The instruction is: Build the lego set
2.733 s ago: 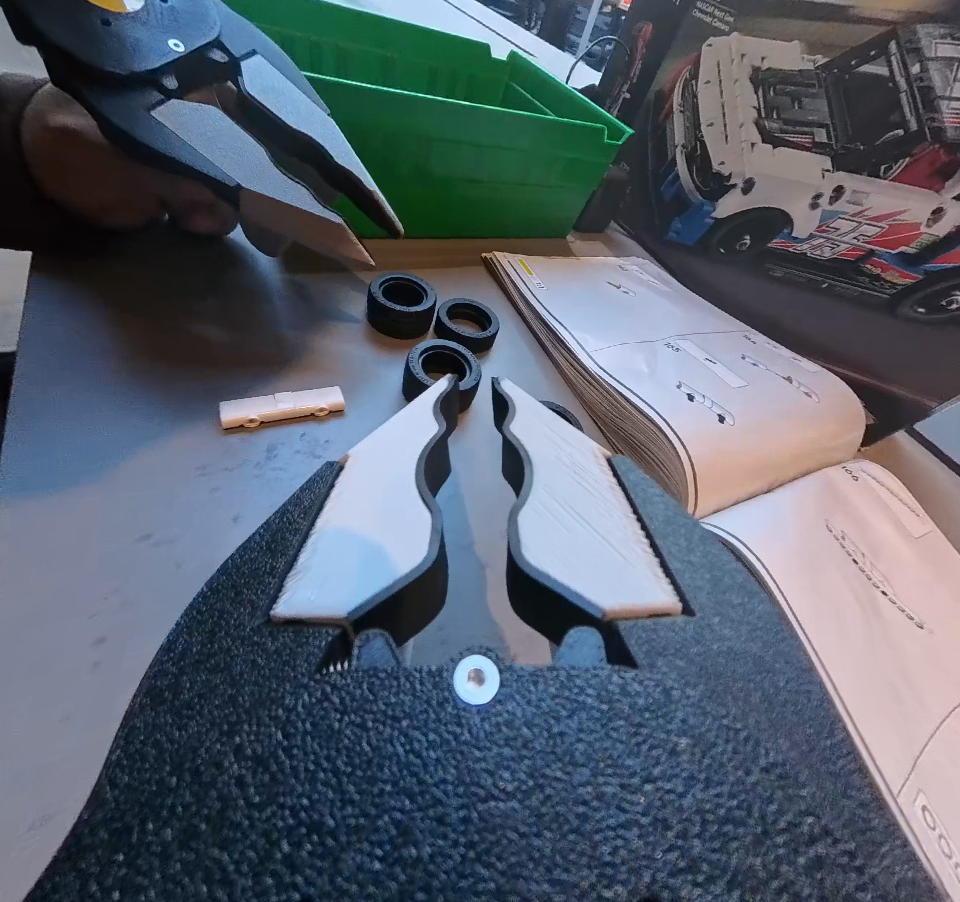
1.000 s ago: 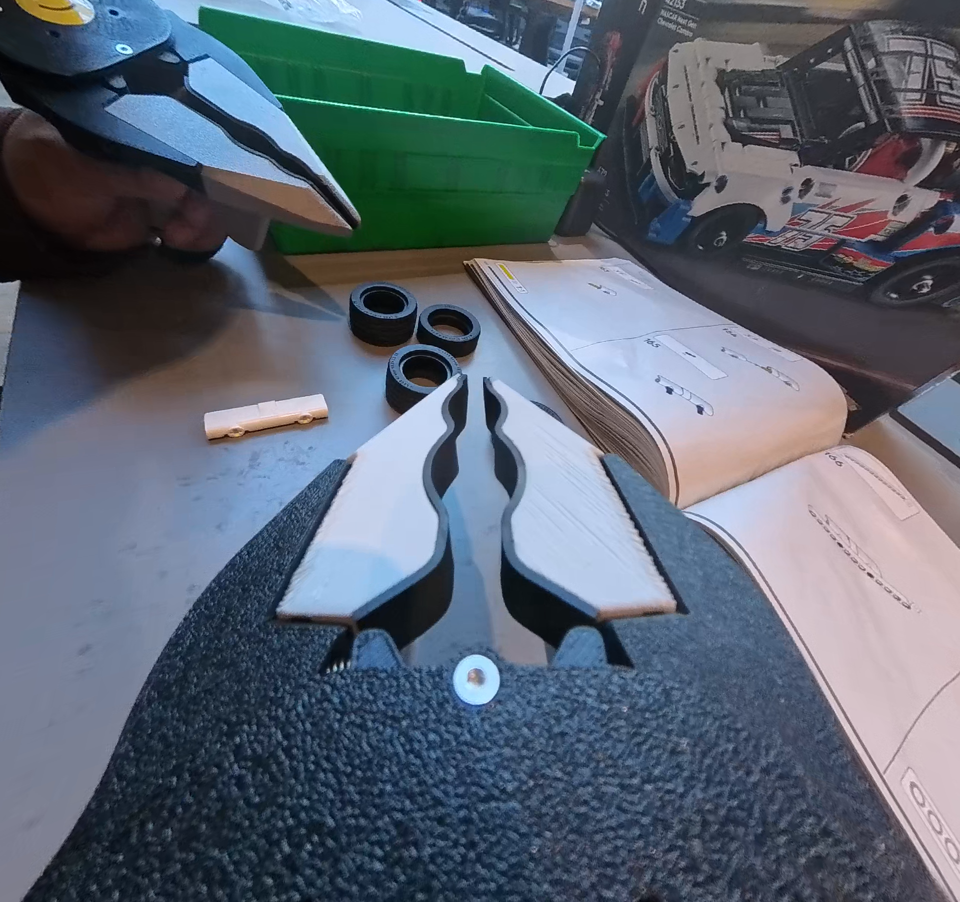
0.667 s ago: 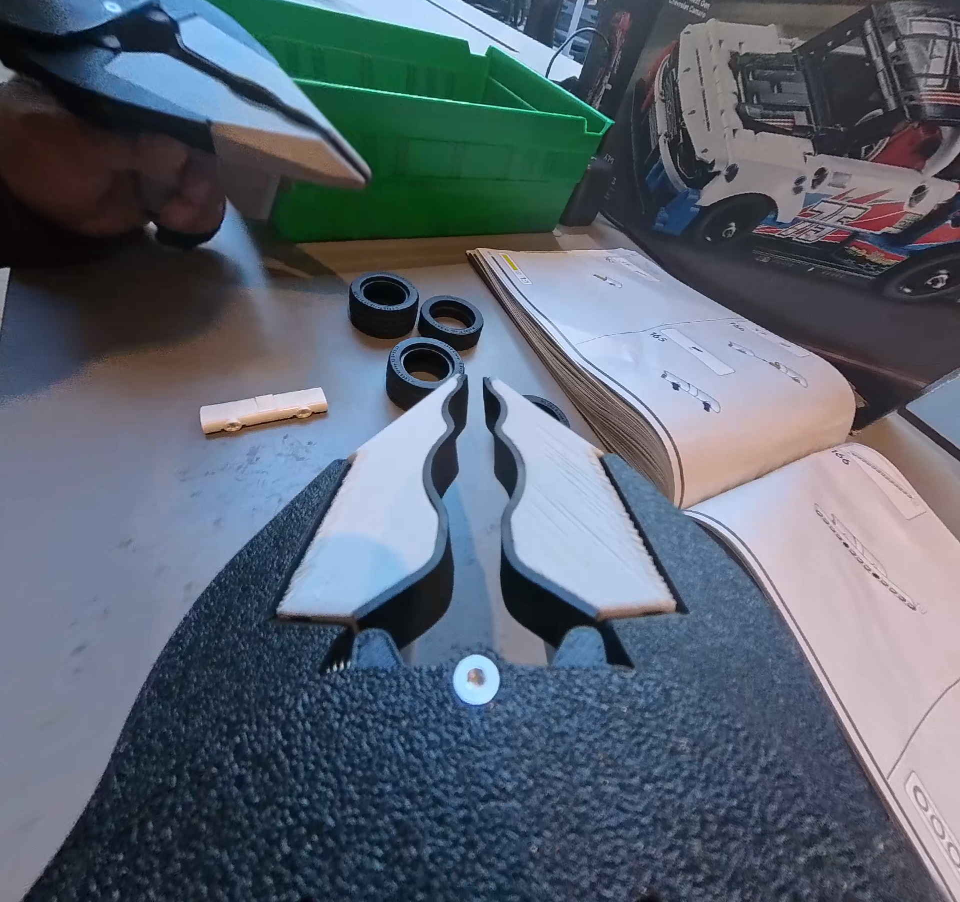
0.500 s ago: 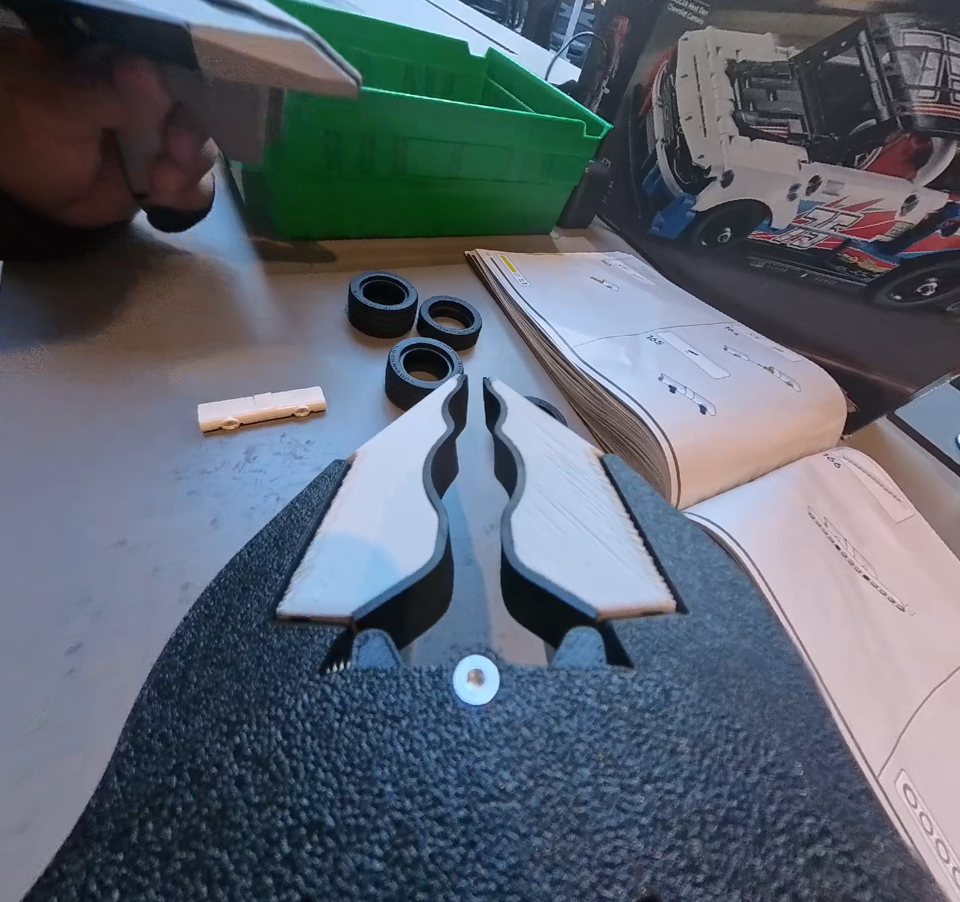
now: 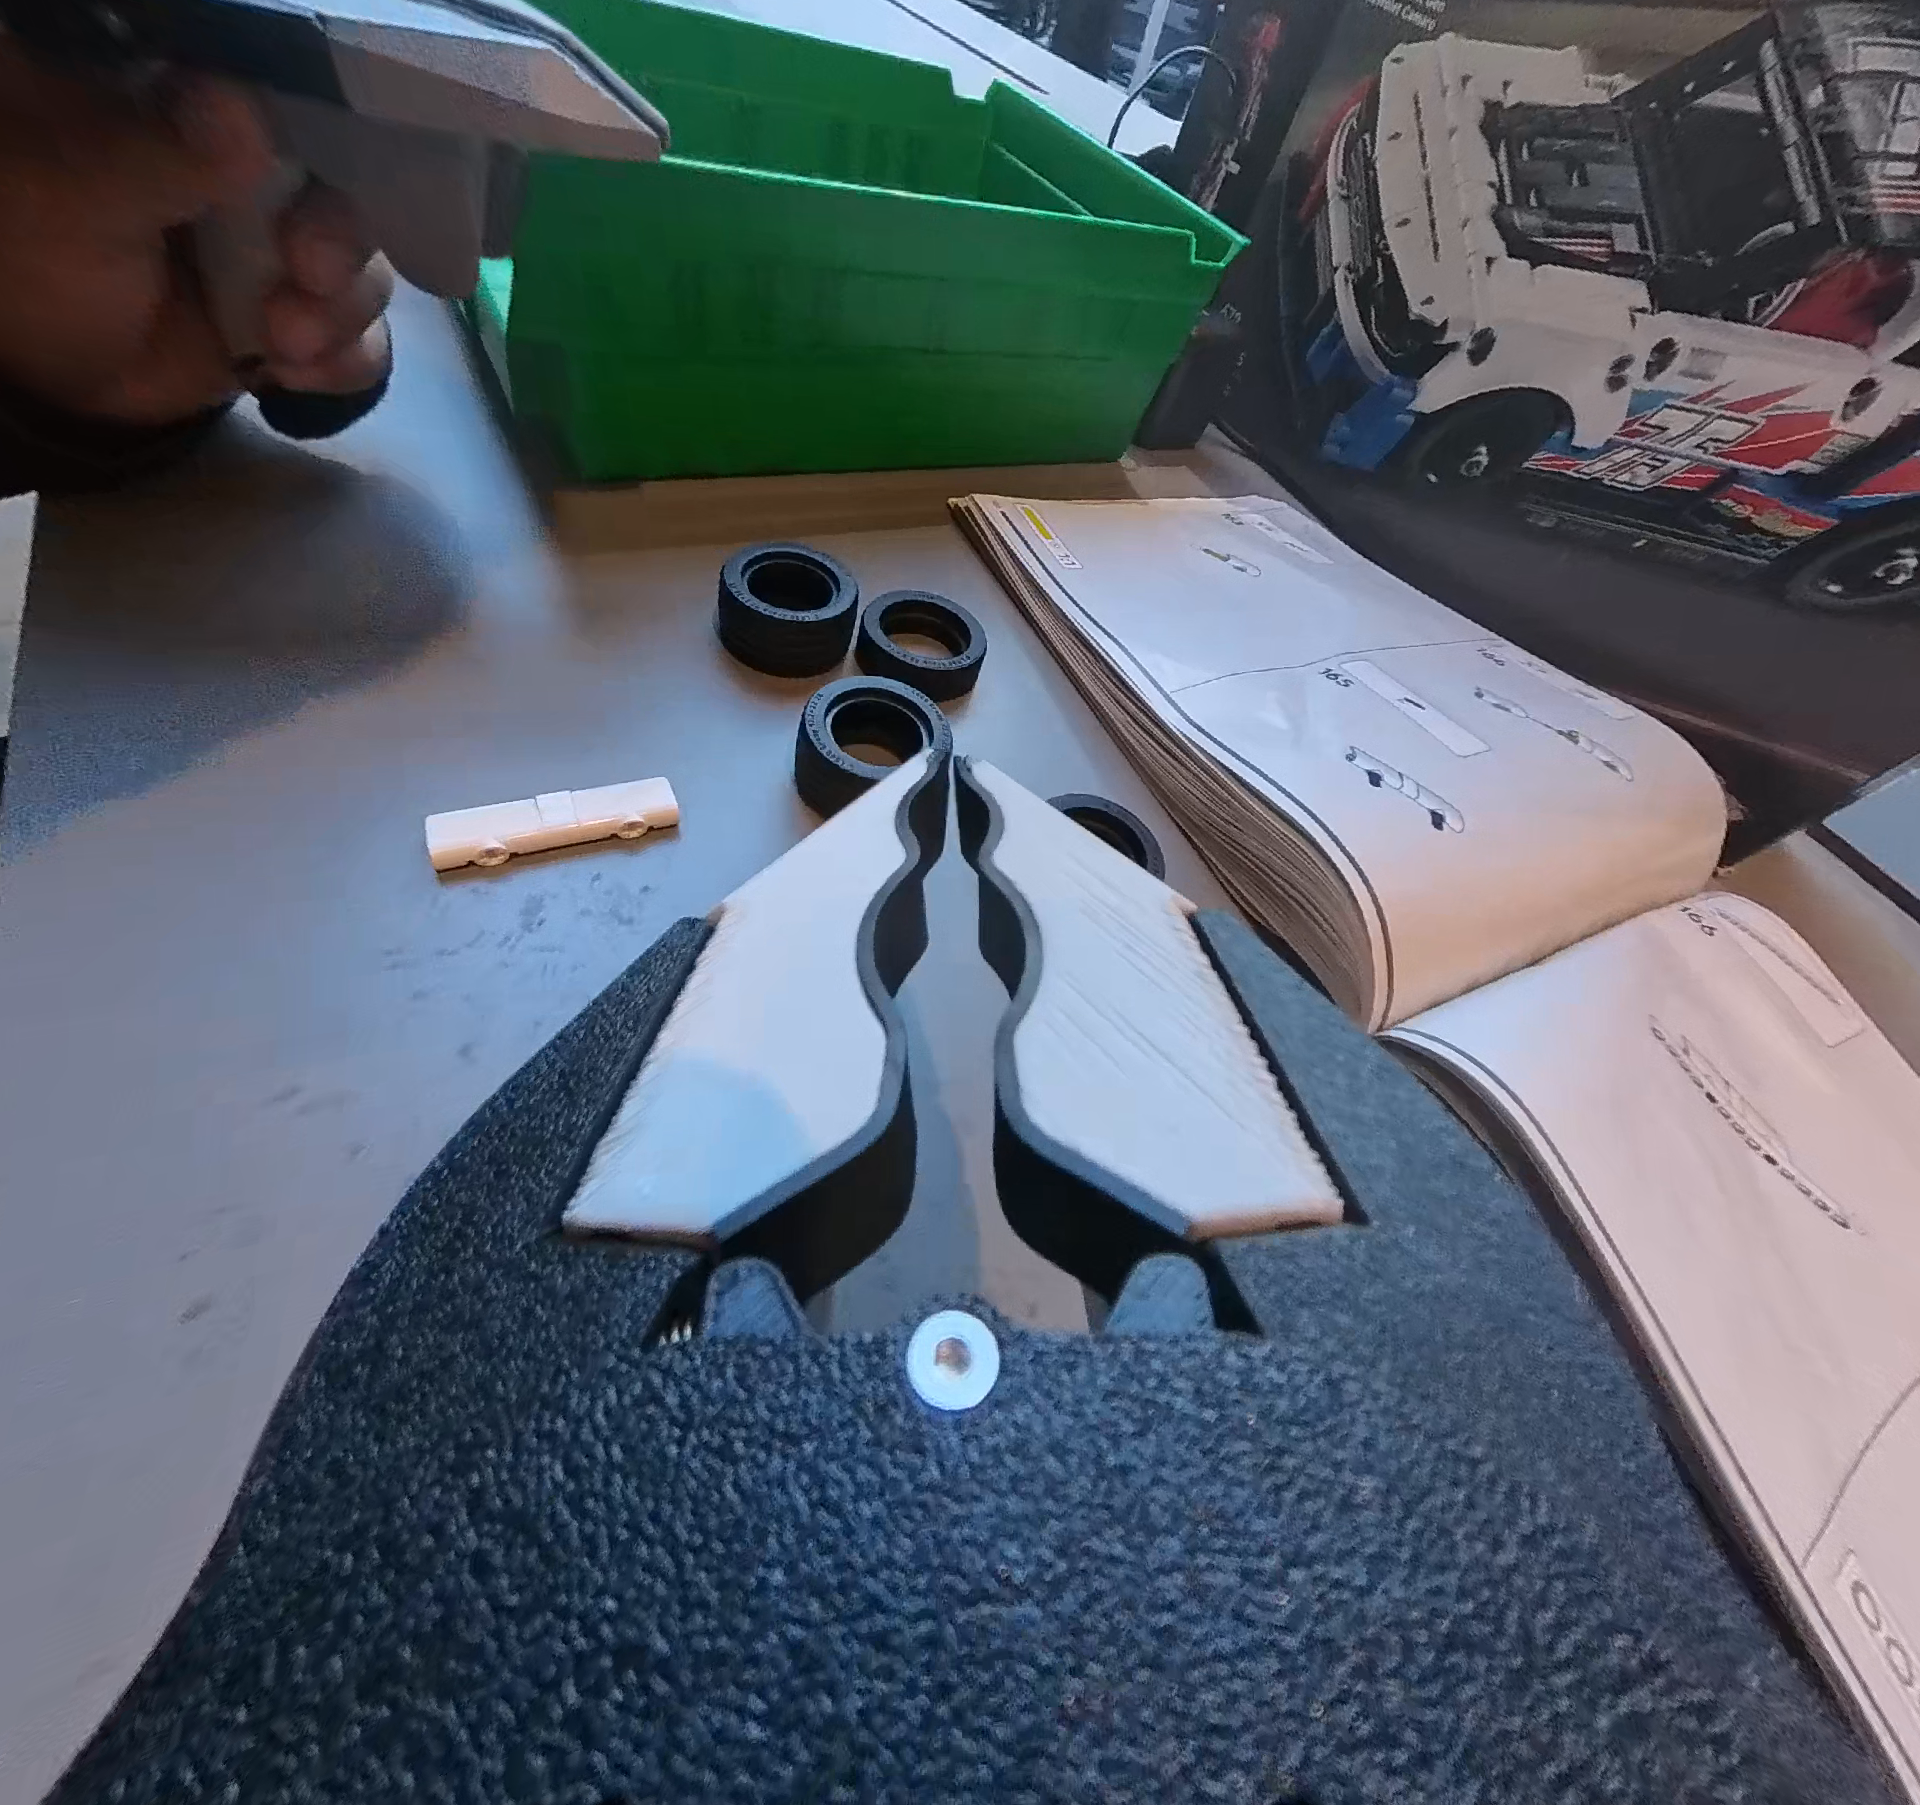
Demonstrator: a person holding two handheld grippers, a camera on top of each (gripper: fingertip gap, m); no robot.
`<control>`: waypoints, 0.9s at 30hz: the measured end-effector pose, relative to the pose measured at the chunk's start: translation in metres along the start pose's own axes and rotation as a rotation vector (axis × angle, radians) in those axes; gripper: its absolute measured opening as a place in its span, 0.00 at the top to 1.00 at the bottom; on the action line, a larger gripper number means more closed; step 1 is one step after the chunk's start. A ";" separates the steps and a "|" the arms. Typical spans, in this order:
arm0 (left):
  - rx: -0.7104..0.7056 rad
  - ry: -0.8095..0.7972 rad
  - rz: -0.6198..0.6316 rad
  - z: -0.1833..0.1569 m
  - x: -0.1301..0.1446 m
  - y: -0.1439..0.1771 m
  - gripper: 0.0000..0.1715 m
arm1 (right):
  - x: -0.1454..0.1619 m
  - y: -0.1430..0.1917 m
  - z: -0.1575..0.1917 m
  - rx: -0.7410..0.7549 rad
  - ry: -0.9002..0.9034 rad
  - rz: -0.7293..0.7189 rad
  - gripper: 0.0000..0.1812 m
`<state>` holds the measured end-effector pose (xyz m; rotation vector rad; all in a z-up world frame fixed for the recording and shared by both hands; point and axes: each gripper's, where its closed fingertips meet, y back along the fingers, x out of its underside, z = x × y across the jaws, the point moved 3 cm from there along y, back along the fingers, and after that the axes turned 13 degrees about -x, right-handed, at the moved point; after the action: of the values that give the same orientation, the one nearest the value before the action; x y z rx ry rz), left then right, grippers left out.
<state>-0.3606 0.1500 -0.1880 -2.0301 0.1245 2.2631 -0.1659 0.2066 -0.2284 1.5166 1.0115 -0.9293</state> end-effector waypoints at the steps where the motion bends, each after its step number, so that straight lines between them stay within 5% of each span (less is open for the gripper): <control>1: 0.005 0.006 -0.001 0.000 0.000 0.000 1.00 | 0.000 0.000 0.000 -0.007 -0.004 -0.005 0.99; 27: -0.011 0.133 0.044 0.016 0.005 -0.006 0.91 | 0.002 -0.001 -0.016 -0.069 -0.065 -0.044 0.95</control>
<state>-0.3766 0.1585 -0.1915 -2.2048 0.1683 2.1563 -0.1652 0.2231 -0.2275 1.4030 1.0234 -0.9590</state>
